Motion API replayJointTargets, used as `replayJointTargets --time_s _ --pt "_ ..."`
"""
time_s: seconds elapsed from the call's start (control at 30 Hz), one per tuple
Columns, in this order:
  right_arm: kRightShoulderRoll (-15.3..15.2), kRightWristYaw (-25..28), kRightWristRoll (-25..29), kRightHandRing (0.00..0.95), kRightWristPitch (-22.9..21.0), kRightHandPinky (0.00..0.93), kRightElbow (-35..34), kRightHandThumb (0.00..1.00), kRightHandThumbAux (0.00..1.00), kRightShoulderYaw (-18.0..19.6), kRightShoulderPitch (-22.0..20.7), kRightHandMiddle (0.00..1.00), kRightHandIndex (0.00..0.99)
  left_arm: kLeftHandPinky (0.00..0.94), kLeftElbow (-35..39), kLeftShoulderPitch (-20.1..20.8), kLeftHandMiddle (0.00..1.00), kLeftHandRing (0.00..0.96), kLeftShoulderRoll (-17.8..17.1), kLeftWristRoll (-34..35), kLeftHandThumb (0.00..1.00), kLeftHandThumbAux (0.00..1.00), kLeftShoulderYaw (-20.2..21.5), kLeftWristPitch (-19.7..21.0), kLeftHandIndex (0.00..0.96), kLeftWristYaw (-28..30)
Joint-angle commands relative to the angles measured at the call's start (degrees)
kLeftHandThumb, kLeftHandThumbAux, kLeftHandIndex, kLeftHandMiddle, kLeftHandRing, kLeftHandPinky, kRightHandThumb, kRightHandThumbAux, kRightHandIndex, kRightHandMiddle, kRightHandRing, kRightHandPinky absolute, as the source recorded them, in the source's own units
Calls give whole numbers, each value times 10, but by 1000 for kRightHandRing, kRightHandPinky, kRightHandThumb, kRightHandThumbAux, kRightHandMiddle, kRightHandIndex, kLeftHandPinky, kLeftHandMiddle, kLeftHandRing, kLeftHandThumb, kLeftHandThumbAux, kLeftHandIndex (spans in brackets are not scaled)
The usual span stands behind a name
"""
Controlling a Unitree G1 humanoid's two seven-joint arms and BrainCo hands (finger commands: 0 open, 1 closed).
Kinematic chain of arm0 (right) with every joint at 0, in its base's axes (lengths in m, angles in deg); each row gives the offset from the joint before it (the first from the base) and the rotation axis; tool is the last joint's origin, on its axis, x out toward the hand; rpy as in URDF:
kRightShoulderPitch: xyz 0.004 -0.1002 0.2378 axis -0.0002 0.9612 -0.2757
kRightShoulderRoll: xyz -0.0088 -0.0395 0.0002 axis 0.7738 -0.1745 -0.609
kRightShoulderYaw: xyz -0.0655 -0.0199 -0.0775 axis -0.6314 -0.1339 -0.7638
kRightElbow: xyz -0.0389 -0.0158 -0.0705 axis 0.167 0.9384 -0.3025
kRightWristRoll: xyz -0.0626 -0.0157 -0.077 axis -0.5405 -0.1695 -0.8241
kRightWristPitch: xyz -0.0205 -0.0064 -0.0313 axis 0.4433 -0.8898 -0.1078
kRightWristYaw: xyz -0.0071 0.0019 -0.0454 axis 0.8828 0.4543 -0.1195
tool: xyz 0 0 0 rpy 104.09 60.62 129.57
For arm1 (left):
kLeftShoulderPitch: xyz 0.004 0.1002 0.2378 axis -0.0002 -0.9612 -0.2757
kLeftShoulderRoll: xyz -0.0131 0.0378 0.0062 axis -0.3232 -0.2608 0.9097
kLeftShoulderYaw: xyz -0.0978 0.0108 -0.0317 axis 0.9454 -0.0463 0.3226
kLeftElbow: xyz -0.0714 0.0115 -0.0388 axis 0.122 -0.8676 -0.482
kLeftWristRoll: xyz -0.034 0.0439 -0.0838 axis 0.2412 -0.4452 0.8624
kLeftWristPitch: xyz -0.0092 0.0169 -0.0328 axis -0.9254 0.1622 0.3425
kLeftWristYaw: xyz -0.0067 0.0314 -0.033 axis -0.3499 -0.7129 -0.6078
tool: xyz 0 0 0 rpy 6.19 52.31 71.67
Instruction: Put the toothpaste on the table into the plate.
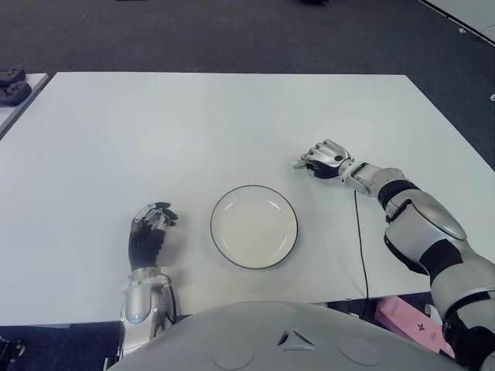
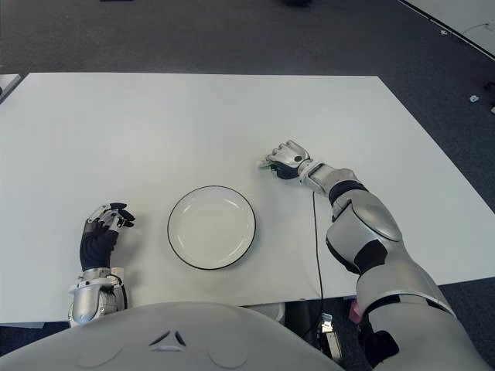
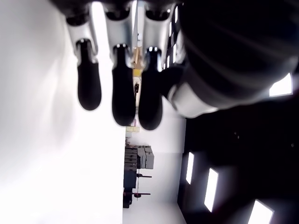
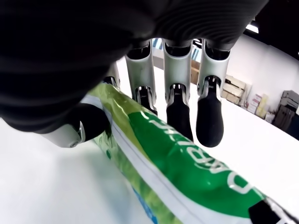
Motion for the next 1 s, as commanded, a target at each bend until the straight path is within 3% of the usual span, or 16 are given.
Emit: replayJointTargets --time_s 0.03,0.33,1.0 --pt "-2 -40 13 864 33 877 -15 736 715 20 -13 868 439 524 -14 7 571 537 6 -6 690 720 -1 7 433 -6" --pt "-15 -94 27 881 72 878 -36 735 716 56 -24 891 439 527 -27 18 576 541 5 -2 691 720 2 -3 434 -2" --pt "-33 -117 54 874 124 843 -97 737 714 116 -50 886 439 509 -33 33 566 533 7 -4 692 721 3 2 433 -2"
